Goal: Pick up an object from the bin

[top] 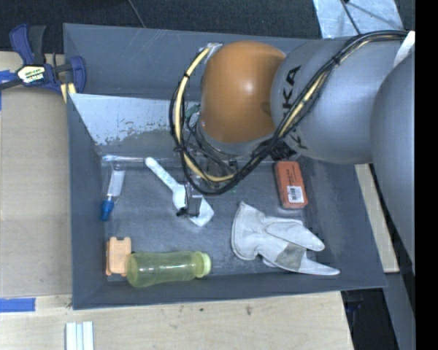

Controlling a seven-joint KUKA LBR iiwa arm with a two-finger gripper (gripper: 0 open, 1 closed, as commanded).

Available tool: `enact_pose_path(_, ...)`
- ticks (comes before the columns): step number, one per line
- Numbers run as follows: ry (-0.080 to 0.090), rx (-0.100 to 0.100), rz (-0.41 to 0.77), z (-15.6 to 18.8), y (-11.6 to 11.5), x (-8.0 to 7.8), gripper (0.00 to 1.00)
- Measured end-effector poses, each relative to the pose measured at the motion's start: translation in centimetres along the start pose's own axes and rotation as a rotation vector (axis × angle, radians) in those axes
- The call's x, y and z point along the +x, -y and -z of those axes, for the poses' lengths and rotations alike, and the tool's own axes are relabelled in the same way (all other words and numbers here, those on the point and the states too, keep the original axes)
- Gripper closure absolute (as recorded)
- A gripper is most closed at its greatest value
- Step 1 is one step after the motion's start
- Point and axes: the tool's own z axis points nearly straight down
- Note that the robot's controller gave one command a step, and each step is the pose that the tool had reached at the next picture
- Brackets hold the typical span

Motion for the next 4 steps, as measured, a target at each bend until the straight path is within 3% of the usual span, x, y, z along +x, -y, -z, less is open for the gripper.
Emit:
enact_pose_path(2, 0.011, -0.002, -0.004, 0.3, 0.1, -0.2, 0.00)
enact_pose_path(3, 0.001, 0.000, -0.018, -3.6, 1.1, -1.4, 0.00)
enact_pose_path(4, 0.011, -0.001, -0.011, -4.3, 1.9, -1.3, 0.00)
